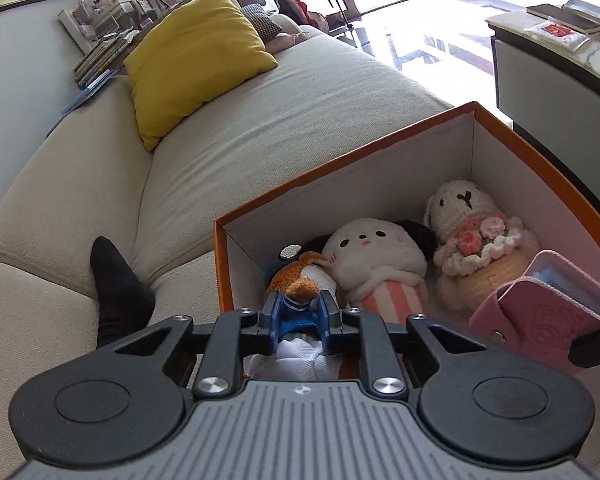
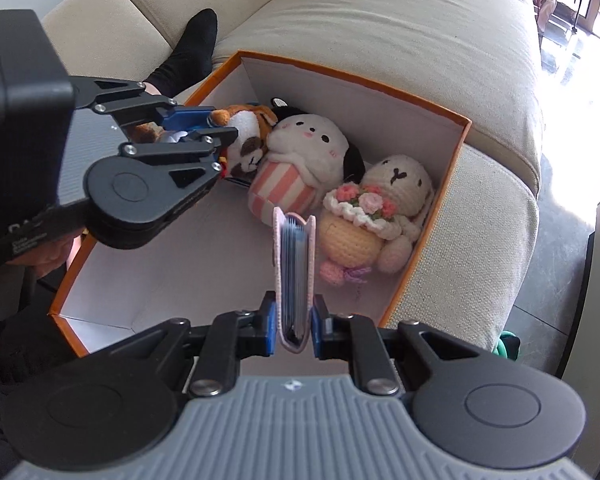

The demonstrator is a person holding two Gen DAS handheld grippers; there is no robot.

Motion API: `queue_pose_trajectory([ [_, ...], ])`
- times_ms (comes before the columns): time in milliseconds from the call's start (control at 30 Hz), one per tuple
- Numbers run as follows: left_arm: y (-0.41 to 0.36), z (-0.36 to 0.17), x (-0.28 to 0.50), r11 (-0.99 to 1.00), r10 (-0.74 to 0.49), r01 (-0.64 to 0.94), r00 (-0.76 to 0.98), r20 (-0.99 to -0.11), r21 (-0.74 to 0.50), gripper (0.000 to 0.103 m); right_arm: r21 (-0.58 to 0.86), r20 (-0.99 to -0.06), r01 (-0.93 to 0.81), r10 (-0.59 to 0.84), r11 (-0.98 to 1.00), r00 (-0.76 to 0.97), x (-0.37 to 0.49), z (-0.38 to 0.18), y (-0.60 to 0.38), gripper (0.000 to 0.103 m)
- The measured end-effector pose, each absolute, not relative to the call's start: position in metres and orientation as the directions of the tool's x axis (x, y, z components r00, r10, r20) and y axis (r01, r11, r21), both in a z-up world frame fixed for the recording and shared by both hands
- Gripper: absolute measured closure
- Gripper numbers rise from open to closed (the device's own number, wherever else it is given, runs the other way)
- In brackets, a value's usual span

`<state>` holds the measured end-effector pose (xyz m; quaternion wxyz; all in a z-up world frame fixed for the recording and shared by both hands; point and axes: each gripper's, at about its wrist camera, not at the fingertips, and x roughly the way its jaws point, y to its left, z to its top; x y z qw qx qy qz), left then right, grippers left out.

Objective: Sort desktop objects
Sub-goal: 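Carry the red panda with the left tool while the right tool carries the wallet into the box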

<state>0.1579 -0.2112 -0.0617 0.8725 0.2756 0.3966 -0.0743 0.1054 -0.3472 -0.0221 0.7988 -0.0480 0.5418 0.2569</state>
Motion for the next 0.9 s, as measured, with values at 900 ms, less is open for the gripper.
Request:
queue_pose_trajectory([
  [900,-0.189,-0.046,0.115,0.623,-0.143,0.732,0.451,-0.881,0.274,0.080,0.213,-0.899,-0.454,0.356,0.865,0.256,0.116,-0.031,-0.332,0.085],
])
